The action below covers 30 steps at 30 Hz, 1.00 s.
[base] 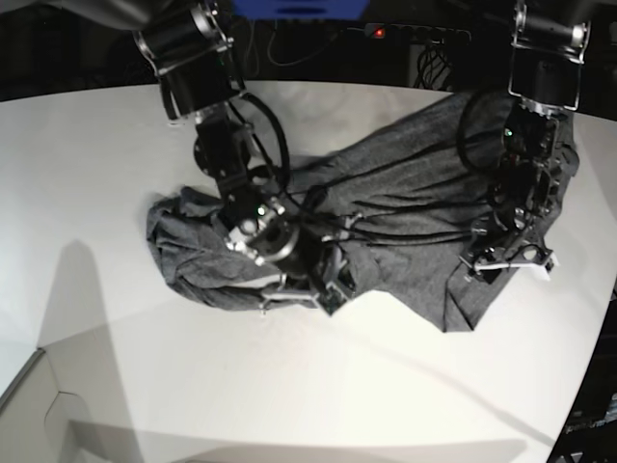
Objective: Layout the t-shirt on the table in an organized manner, then fold the t-shirt properly
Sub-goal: 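Carry the gathered fabric with the right gripper across the shirt, then grasp the shirt middle with the left gripper beside the right gripper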
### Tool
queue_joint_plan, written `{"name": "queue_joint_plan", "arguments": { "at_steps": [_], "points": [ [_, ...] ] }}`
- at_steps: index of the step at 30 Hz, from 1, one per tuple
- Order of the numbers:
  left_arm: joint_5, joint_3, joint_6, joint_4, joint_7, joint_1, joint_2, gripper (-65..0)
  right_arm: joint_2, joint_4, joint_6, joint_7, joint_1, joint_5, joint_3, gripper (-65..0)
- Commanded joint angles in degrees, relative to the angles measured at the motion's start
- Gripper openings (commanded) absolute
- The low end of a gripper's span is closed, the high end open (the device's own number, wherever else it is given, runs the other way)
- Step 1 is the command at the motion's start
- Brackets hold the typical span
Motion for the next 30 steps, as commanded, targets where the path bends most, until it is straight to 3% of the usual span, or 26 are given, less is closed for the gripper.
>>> {"name": "queue_joint_plan", "arguments": {
  "at_steps": [1, 4, 8, 12, 22, 30],
  "points": [
    [-0.63, -0.43, 0.59, 1.04, -0.11, -0.82, -0.66, -21.4, -0.48, 2.81, -0.09, 1.73, 0.83, 0.75, -0.05, -56.9],
    [-0.63, -0.52, 0.59, 4.47, -0.11, -0.82, -0.57, -21.4, 0.22, 7.12, -0.09, 1.29, 0.04, 0.66, 0.39, -54.8],
    [-0.63, -0.25, 0.59, 11.24, -0.20, -0.82, 0.04, -21.4, 3.82, 12.40, -0.09, 1.21, -2.07, 0.66, 0.39, -54.3],
    [-0.36, -0.17, 0.59, 15.11, -0.20, -1.70, 2.94, -21.4, 7.69, 16.00, -0.09, -0.38, -5.15, 0.66, 0.48, -54.3],
    [-0.19, 12.41, 0.59, -5.91, -0.64, -13.13, 12.61, -21.4, 9.27, 22.51, -0.09, -1.17, -15.26, 0.66, 12.43, -54.3],
    [-0.19, 13.28, 0.51, -10.30, -0.64, -14.98, 16.66, -21.4, 9.27, 22.95, 0.00, -1.08, -18.07, 0.66, 18.94, -54.4]
  ]
}}
